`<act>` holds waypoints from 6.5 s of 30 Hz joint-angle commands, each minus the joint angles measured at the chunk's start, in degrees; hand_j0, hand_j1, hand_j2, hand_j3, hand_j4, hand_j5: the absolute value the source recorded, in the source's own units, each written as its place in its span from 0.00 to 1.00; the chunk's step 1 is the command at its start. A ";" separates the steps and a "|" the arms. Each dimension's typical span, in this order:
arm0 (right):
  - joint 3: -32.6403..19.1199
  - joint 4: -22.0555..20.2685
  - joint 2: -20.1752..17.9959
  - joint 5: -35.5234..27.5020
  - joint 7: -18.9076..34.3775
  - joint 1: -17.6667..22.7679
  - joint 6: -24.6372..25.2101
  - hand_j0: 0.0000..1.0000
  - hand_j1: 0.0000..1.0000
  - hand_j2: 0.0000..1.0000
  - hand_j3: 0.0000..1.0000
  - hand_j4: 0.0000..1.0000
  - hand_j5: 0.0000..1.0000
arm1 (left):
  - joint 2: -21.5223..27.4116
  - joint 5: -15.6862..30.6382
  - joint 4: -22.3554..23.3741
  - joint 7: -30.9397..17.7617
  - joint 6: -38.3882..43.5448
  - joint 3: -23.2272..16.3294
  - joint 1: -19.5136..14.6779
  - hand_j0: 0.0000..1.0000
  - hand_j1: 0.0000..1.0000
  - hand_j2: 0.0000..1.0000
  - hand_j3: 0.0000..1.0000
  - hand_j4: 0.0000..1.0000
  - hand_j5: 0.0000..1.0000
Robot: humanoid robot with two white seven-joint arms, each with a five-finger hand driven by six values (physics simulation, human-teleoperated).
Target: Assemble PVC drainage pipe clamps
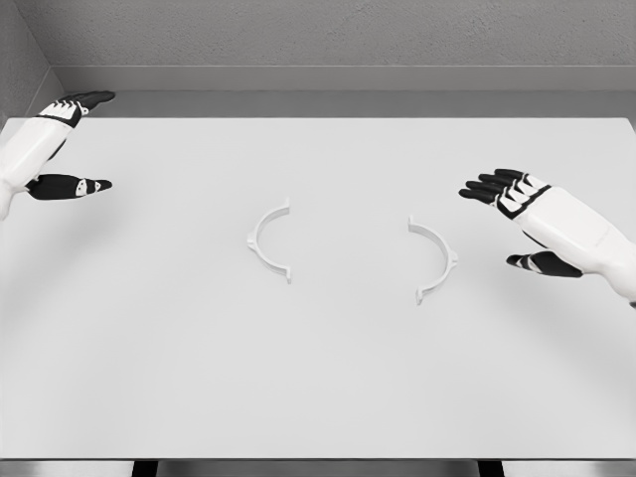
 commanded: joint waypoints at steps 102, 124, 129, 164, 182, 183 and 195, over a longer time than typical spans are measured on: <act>2.58 10.68 13.30 14.68 8.36 -11.60 6.09 1.00 1.00 1.00 1.00 1.00 1.00 | -10.22 -9.21 3.74 -0.06 0.02 -17.05 -7.73 1.00 1.00 1.00 1.00 1.00 1.00; 7.32 19.03 15.32 14.94 8.28 -14.41 6.00 1.00 1.00 1.00 1.00 1.00 1.00 | -13.91 -15.27 5.94 -0.06 0.02 -18.10 -8.26 1.00 1.00 1.00 1.00 1.00 1.00; 7.50 19.47 15.32 14.94 8.28 -14.41 6.00 1.00 1.00 1.00 1.00 1.00 1.00 | -14.53 -15.27 5.94 -0.06 0.02 -18.02 -8.17 1.00 1.00 1.00 1.00 1.00 1.00; 7.59 13.14 14.79 14.86 8.63 -12.04 6.09 1.00 1.00 1.00 1.00 1.00 1.00 | -18.83 -16.24 12.62 -0.14 0.02 -17.40 -12.22 1.00 1.00 1.00 1.00 1.00 1.00; 7.59 9.01 15.14 14.77 10.83 -10.37 6.97 1.00 1.00 1.00 1.00 1.00 1.00 | -20.86 -16.50 12.35 -0.14 0.02 -17.75 -11.78 1.00 1.00 1.00 1.00 1.00 1.00; 7.76 9.01 15.23 14.77 10.83 -10.37 7.06 1.00 1.00 1.00 1.00 1.00 1.00 | -20.86 -16.50 12.35 -0.14 0.02 -17.75 -11.69 1.00 1.00 1.00 1.00 1.00 1.00; 8.73 9.80 15.14 14.85 10.83 -11.07 8.11 1.00 1.00 1.00 1.00 1.00 1.00 | -22.35 -16.85 11.48 -0.14 0.02 -17.84 -10.99 1.00 1.00 1.00 1.00 1.00 1.00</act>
